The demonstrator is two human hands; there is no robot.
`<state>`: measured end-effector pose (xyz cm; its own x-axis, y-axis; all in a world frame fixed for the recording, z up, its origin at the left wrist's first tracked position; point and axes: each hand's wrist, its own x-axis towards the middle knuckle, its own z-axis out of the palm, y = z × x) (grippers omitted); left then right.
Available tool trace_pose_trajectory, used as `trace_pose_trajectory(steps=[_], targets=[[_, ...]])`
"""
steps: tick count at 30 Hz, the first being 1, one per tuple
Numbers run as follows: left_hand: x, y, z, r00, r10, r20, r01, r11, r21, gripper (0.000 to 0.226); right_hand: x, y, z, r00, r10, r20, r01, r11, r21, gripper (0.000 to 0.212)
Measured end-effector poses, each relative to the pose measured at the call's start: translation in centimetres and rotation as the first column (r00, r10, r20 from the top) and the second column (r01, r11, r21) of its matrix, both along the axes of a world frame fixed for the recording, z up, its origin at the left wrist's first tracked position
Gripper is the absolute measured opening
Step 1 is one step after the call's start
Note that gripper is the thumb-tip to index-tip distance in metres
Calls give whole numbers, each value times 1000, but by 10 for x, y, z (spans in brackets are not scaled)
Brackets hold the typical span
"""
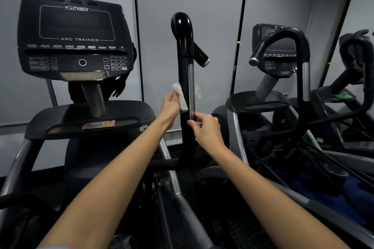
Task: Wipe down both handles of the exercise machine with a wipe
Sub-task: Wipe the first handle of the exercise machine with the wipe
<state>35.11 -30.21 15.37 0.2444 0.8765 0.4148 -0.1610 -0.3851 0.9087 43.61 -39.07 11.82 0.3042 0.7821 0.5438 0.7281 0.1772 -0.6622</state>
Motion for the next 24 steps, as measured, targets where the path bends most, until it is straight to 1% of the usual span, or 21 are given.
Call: trace_pose_trajectory(steps=[3, 5, 8, 11, 13, 16, 19, 21, 24], targets=[[6, 5, 36, 998, 35, 51, -38, 998, 54, 41, 0, -1, 1, 1000, 0, -23, -1, 1000, -18, 16], [9, 11, 44, 996, 42, 73, -48, 996, 77, 38, 0, -1, 1, 1000, -1, -31, 0, 1000, -15, 15], [3, 10, 28, 1000, 29, 13, -29, 996, 79, 36, -1, -2, 1, 1000, -6, -19, 6, 1000, -20, 16], [-3, 3, 0, 998, 21, -53, -16, 996, 92, 40, 0, 1, 0, 1000, -17, 5, 17, 999, -29, 17], [-1, -2, -3, 998, 50, -36, -46, 993, 111, 42, 0, 3, -1, 1000, -17, 4, 17, 999, -32, 16], [6, -3, 19, 993, 117, 29, -120, 984, 129, 38, 0, 3, -1, 1000, -17, 5, 17, 999, -43, 15], [10, 2, 35, 988, 156, 9, -155, 965, 211, 37, 1, 2, 0, 1000, -9, 5, 9, 999, -53, 13], [9, -1, 26, 986, 163, -21, -155, 962, 227, 36, 2, 3, -1, 1000, -10, 14, 10, 999, -49, 13], [3, -14, -12, 992, 107, -67, -93, 978, 187, 32, 1, 2, -3, 1000, -12, 28, 13, 1000, -23, 16]])
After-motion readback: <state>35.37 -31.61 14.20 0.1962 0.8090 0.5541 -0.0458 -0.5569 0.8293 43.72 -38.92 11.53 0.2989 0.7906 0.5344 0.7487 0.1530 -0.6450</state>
